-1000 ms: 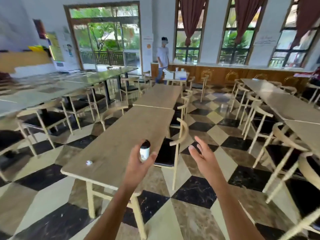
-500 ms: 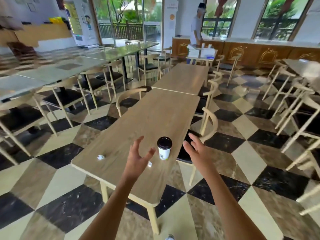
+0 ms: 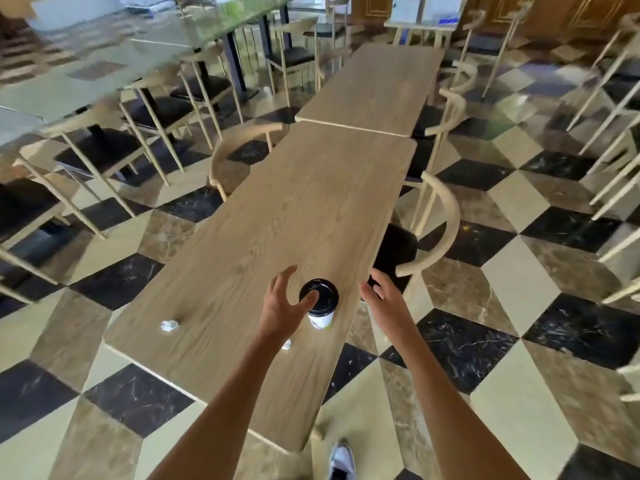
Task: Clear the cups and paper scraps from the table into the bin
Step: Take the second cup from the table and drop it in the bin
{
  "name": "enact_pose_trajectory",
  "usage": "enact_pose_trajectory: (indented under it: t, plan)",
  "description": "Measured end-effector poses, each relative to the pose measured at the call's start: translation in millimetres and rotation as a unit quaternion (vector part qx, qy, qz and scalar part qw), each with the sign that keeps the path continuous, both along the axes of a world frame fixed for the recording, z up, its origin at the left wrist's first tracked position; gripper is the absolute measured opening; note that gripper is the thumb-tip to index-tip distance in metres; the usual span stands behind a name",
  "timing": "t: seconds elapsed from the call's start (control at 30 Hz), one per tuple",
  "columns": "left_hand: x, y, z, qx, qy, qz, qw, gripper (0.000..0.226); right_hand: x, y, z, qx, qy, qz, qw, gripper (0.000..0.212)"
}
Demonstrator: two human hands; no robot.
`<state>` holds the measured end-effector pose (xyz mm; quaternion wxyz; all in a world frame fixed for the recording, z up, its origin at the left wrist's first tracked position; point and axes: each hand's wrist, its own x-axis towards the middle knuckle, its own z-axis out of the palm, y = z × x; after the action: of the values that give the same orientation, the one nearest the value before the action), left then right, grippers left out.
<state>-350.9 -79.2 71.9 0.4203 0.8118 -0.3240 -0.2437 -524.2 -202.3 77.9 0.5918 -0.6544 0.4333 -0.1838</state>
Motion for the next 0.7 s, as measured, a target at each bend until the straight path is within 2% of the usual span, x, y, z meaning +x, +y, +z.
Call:
enact_pose_trajectory:
  t: [0.13, 0.4, 0.53, 0.7]
  plan:
    - [4.0, -16.9, -20.6, 0.026, 0.002, -0.019, 0.999, 0.077, 17.0, -9.7, -21.4, 0.019, 0.016, 0.007, 1.000, 0.065]
    - [-4.4, -30.4, -49.0, 0.053, -0.047, -0.078, 0.994, 0.094, 31.9, -10.5, -45.0, 0.026, 0.047, -0.013, 0.998, 0.066]
    - [-6.1, -37.5, -58.8, 0.064, -0.056, -0.090, 0.992, 0.093, 35.8, -10.4, -55.5, 0.039, 0.063, -0.024, 0.997, 0.065]
    - [-2.2, -40.3, -65.2, 0.066, -0.015, -0.064, 0.996, 0.090, 34.2, -6.3, -62.7, 0.065, 0.049, -0.029, 0.996, 0.061]
